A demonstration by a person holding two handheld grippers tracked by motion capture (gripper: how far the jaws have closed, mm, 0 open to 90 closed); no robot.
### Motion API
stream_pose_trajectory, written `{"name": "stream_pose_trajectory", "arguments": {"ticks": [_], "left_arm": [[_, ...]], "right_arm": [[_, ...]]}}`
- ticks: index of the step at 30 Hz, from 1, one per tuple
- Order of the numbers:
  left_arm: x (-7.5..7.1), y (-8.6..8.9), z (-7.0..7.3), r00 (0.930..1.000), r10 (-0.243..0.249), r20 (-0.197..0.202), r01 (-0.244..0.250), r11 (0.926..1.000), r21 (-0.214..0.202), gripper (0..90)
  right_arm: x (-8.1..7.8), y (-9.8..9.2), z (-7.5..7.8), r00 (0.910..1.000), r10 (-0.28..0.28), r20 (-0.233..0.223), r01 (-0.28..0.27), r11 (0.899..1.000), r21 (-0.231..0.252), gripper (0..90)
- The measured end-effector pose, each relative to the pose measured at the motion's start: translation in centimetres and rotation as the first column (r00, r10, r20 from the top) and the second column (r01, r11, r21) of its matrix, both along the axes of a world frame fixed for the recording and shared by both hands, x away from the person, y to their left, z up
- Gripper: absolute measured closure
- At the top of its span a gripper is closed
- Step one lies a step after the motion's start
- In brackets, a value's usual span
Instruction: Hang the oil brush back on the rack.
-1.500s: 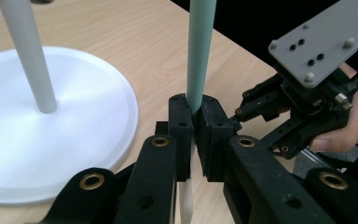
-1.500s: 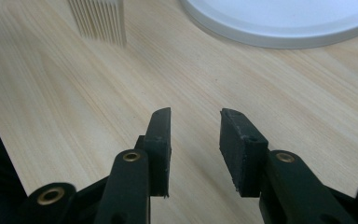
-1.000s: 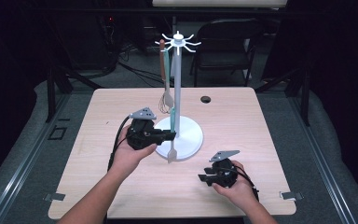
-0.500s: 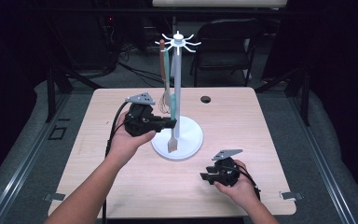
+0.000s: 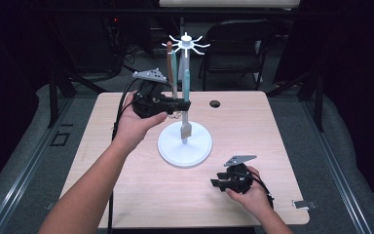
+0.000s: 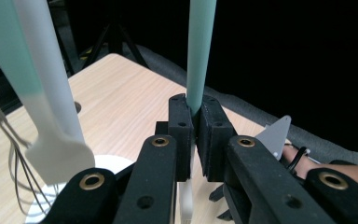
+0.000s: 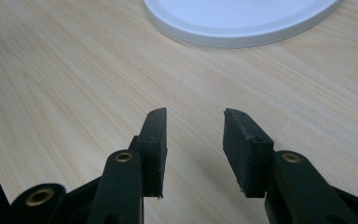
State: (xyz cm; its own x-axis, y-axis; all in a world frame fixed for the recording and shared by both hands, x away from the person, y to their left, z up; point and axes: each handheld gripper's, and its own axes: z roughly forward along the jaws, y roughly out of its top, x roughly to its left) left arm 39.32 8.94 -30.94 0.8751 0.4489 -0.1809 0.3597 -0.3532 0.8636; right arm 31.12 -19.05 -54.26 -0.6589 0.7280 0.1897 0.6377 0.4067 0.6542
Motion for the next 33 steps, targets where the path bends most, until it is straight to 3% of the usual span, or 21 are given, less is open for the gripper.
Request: {"name": "stream_pose_trajectory", "arguments": {"ticks": [5,7,17,26,33], "left_arm": [[0.8,-0.3,0.8,0.9999,0.000,-0.011,-0.001,0.9999,-0.011,84.9],[1.3,-0.3,0.9,0.9998,0.007,-0.018,-0.008,0.9998,-0.020,84.9],[2.3,0.3,1.2,0.9990,0.013,-0.042,-0.016,0.9976,-0.067,84.9],[2.6,-0.1,1.3,0.9983,-0.008,-0.058,0.003,0.9967,-0.081,84.9],[2.9,-0.1,1.1,0.9978,0.005,-0.066,-0.011,0.9965,-0.082,84.9]], "right_arm": [[0.1,-0.1,-0.2,1.0000,-0.007,-0.003,0.007,1.000,0.018,59.8],[0.1,-0.2,-0.2,1.0000,-0.003,-0.004,0.003,1.000,0.000,59.8],[0.0,0.0,-0.5,1.0000,0.000,-0.009,0.000,1.000,0.006,59.7],[-0.1,0.2,-0.5,1.0000,0.009,0.001,-0.009,1.000,-0.001,59.6],[-0.1,0.3,-0.5,1.0000,0.005,0.003,-0.005,1.000,-0.008,59.5]]}}
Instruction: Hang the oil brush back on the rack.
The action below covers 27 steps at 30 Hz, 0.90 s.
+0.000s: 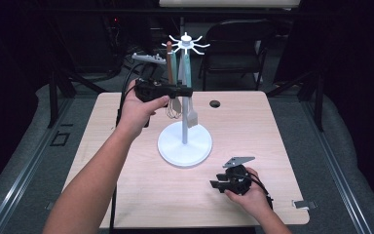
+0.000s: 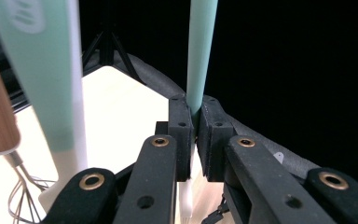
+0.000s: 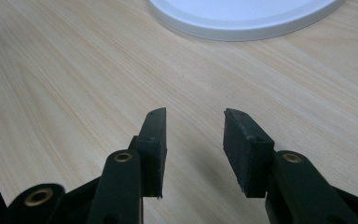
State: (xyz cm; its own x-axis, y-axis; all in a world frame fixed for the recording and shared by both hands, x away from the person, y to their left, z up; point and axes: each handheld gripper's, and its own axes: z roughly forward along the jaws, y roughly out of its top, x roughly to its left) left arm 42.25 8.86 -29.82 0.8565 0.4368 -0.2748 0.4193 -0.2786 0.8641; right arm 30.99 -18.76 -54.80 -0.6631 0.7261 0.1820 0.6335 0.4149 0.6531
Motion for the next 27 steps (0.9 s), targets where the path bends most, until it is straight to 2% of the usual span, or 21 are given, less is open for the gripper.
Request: {"name": "stream_pose_trajectory", "arguments": {"ticks": [9,18,22,27], "left_arm": [[0.54,0.19,-0.29,0.9995,0.031,-0.010,-0.031,0.9995,0.010,84.8],[0.49,0.04,-0.31,0.9986,0.052,-0.010,-0.052,0.9984,0.023,84.3],[0.38,0.04,-0.31,0.9977,0.068,-0.002,-0.067,0.9968,0.042,82.9],[0.24,0.32,-0.59,0.9956,0.093,0.002,-0.093,0.9948,0.040,80.2]], "right_arm": [[0.00,0.10,-0.02,1.0000,0.000,-0.001,0.000,1.000,0.005,59.4],[-0.02,0.16,-0.01,1.0000,0.005,-0.004,-0.005,1.000,0.004,59.3],[-0.01,0.17,-0.03,1.0000,0.002,-0.002,-0.002,1.000,0.003,59.2],[0.00,0.19,-0.03,1.0000,0.004,-0.004,-0.004,1.000,0.001,59.0]]}}
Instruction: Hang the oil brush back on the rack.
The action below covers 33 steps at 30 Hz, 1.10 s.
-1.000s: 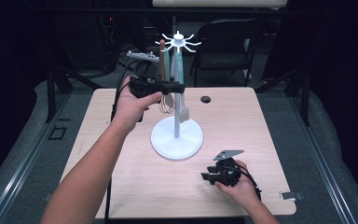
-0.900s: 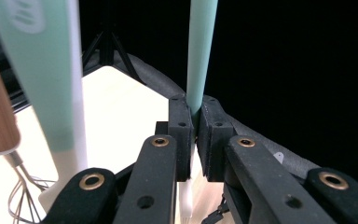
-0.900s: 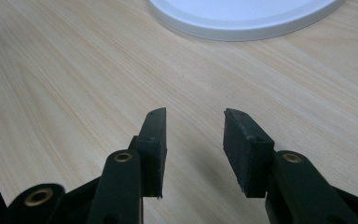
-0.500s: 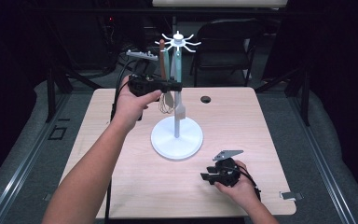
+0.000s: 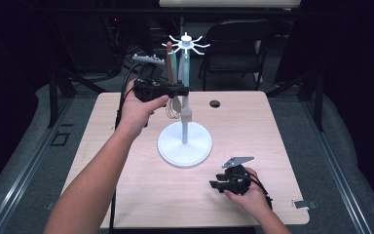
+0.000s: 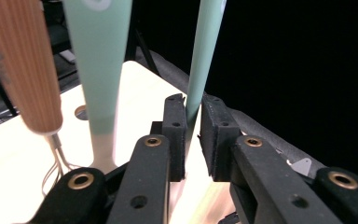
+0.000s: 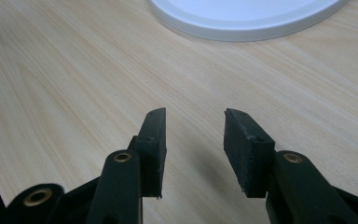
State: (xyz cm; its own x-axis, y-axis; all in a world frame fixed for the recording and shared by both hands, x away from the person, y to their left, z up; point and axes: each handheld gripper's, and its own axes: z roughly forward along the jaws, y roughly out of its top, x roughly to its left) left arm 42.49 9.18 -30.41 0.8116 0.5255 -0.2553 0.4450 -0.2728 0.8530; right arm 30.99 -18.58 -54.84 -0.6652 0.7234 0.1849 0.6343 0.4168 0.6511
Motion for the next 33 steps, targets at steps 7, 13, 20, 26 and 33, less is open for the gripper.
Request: {"name": "stream_pose_trajectory", "arguments": {"ticks": [7,13,20,26,33], "left_arm": [[-0.6,0.9,-0.6,0.9998,0.016,0.009,-0.016,0.9999,0.002,73.0],[-1.7,2.2,-1.0,0.9974,0.066,0.029,-0.067,0.9977,0.014,65.3],[-3.8,4.8,-2.3,0.9865,0.153,0.058,-0.157,0.9861,0.056,56.5],[-5.9,6.9,-4.5,0.9702,0.234,0.064,-0.238,0.9693,0.063,49.4],[-7.8,8.7,-8.7,0.9595,0.280,0.034,-0.282,0.9555,0.088,45.9]], "right_arm": [[-0.1,0.0,0.1,0.9999,0.004,0.016,-0.004,1.000,0.004,58.1],[-0.2,-0.1,0.2,0.9994,0.009,0.032,-0.009,1.000,-0.002,56.4],[-0.4,-0.2,0.4,0.9990,0.007,0.044,-0.006,1.000,-0.008,54.7],[-0.3,-0.2,0.3,0.9975,0.005,0.070,-0.004,1.000,-0.021,51.7],[-0.2,-0.4,0.2,0.9948,-0.012,0.101,0.016,0.999,-0.042,45.0]]}}
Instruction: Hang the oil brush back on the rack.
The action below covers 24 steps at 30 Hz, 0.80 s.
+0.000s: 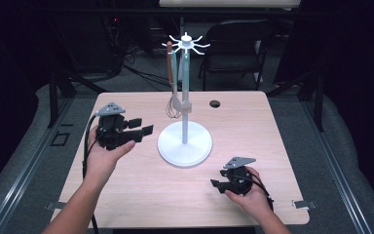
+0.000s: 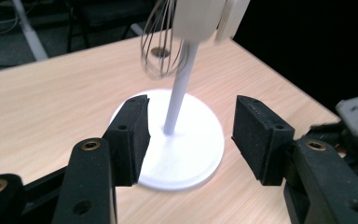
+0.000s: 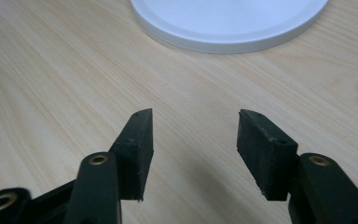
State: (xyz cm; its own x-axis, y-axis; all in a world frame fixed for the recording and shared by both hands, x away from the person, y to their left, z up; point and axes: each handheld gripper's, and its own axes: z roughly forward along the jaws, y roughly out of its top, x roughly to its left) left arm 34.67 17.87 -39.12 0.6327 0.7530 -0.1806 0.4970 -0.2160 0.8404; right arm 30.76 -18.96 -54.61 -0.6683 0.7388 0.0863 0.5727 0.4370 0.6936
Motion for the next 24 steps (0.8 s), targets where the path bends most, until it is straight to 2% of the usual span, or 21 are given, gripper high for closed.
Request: {"name": "stream_pose_trajectory", "arguments": {"ticks": [3,7,10,12,14,18,20,24], "left_arm": [[-0.4,0.6,-2.0,0.9996,-0.002,-0.028,0.003,0.9999,0.013,46.6],[-1.0,1.2,-4.9,0.9979,0.023,-0.060,-0.019,0.9976,0.066,46.1],[-1.7,1.7,-7.1,0.9961,0.042,-0.078,-0.036,0.9962,0.080,45.9],[-2.1,2.1,-8.5,0.9929,0.062,-0.102,-0.053,0.9951,0.083,45.8],[-2.6,2.6,-9.9,0.9887,0.077,-0.129,-0.064,0.9929,0.101,45.5],[-3.4,3.3,-12.2,0.9814,0.107,-0.160,-0.090,0.9900,0.108,44.9],[-3.6,3.5,-13.0,0.9789,0.116,-0.168,-0.097,0.9883,0.118,44.7],[-3.9,3.8,-14.6,0.9800,0.124,-0.156,-0.108,0.9880,0.111,44.2]], "right_arm": [[0.1,-0.1,-0.1,1.0000,-0.009,-0.002,0.009,1.000,0.007,43.9],[0.2,0.0,-0.3,0.9999,-0.011,-0.010,0.011,1.000,0.001,43.9],[0.2,-0.1,-0.4,0.9999,-0.010,-0.011,0.010,1.000,-0.006,43.6],[0.2,-0.1,-0.5,0.9998,-0.013,-0.014,0.013,1.000,0.008,43.4],[0.2,-0.1,-0.5,0.9999,-0.011,-0.013,0.011,1.000,-0.006,43.3],[0.2,-0.2,-0.5,0.9999,-0.008,-0.008,0.008,1.000,-0.010,42.8],[0.2,-0.1,-0.6,0.9999,-0.014,-0.009,0.014,1.000,-0.010,42.7],[0.3,0.0,-0.9,0.9996,-0.024,-0.014,0.024,1.000,-0.010,42.5]]}}
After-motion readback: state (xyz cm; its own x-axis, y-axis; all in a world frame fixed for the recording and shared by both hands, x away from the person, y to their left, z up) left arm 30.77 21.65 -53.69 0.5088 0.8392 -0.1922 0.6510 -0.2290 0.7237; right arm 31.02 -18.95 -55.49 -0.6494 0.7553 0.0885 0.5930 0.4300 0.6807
